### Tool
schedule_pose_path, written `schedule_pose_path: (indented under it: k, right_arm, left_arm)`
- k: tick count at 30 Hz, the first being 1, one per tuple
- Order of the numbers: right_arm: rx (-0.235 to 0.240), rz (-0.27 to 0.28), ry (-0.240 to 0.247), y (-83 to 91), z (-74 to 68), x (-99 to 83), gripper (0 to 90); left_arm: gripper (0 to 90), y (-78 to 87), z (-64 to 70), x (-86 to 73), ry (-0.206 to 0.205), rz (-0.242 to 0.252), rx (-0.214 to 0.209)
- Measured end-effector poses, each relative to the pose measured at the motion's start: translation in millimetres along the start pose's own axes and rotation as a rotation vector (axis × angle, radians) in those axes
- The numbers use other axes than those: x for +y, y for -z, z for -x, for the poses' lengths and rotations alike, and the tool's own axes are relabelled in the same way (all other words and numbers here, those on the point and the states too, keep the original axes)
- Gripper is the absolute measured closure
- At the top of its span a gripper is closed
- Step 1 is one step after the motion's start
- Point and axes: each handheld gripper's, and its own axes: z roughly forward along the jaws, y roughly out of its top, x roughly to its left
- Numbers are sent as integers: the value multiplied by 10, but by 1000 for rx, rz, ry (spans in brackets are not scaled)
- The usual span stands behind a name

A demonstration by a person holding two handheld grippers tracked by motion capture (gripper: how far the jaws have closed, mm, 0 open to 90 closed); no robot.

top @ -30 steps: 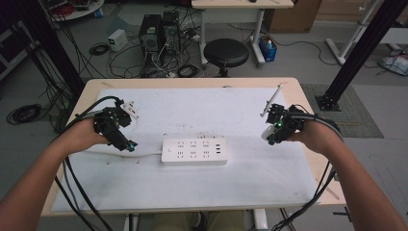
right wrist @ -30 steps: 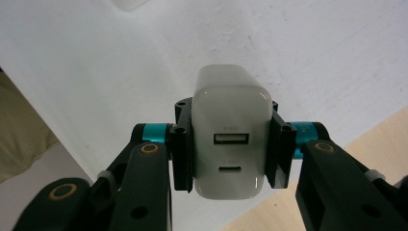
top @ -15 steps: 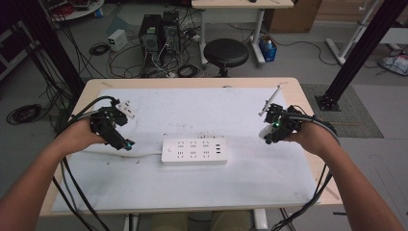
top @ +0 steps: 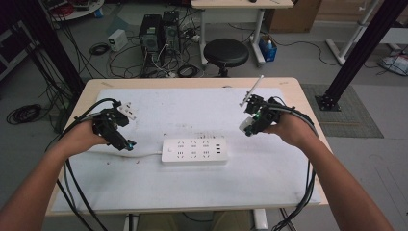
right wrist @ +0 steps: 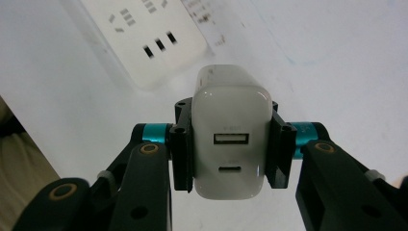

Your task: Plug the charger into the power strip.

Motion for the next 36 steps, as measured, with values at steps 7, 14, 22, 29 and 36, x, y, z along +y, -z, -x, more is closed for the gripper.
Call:
schedule_pose_path:
  k: [7, 14, 22, 29, 36]
  right_arm:
    - [24, -34, 86, -224, -113, 339, 619]
    - [52, -38, 221, -477, -237, 614, 619]
    - [72, -92, 346, -786, -417, 867, 619]
    - [89, -120, 403, -910, -490, 950, 619]
    - [89, -154, 427, -1001, -505, 970, 619]
  left_arm:
    - [202, -41, 24, -16, -15, -5, -5]
    - [202, -43, 29, -40, -14, 6, 2]
    - [202, -61, 52, -61, 6, 29, 17]
    - [202, -91, 63, -70, -3, 23, 10]
    - [202, -96, 59, -57, -4, 31, 6]
